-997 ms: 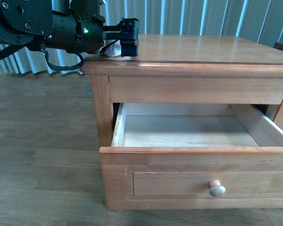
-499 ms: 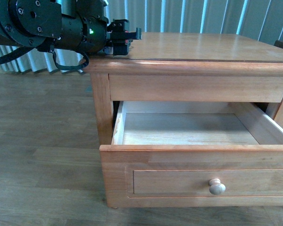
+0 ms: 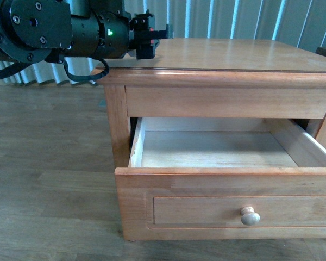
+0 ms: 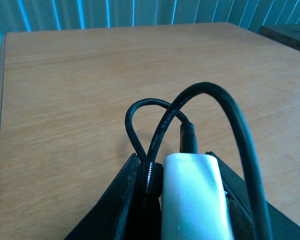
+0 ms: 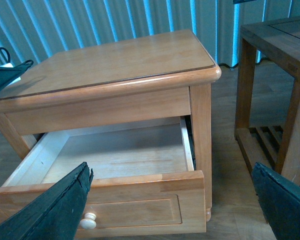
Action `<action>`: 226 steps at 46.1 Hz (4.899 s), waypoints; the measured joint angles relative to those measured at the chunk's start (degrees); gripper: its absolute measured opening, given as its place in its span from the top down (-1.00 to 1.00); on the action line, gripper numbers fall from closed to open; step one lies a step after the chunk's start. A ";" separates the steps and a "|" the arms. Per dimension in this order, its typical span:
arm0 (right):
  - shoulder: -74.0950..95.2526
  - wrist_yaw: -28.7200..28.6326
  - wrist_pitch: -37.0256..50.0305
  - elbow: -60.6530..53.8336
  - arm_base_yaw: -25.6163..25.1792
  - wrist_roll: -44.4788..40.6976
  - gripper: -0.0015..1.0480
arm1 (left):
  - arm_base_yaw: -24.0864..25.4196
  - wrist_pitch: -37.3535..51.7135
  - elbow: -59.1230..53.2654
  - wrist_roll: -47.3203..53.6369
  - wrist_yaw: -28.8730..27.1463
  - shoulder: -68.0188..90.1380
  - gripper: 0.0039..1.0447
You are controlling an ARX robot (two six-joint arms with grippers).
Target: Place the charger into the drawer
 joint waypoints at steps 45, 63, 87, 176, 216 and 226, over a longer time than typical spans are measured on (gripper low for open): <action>0.00 0.02 0.02 0.00 0.00 0.00 -0.84 | -12.31 1.16 -12.74 0.37 3.08 -5.01 0.35; 0.00 0.00 0.02 0.00 0.00 0.00 -0.84 | -12.33 0.50 -12.98 0.20 2.82 -1.31 0.16; 0.00 0.00 0.02 0.00 0.00 0.00 -0.84 | -8.87 4.87 -21.59 2.51 -19.37 -18.05 -0.89; -0.02 0.00 0.02 0.00 -0.02 0.00 -0.84 | 17.35 -11.32 -76.48 1.53 -8.61 -92.30 0.93; -0.07 -0.02 0.02 -0.04 -0.02 0.00 -0.84 | 17.35 -31.41 -78.23 1.55 -8.57 -114.75 0.93; -0.07 0.00 0.02 -0.04 -0.02 0.00 -0.84 | 17.35 -31.52 -78.23 1.53 -8.57 -114.86 0.69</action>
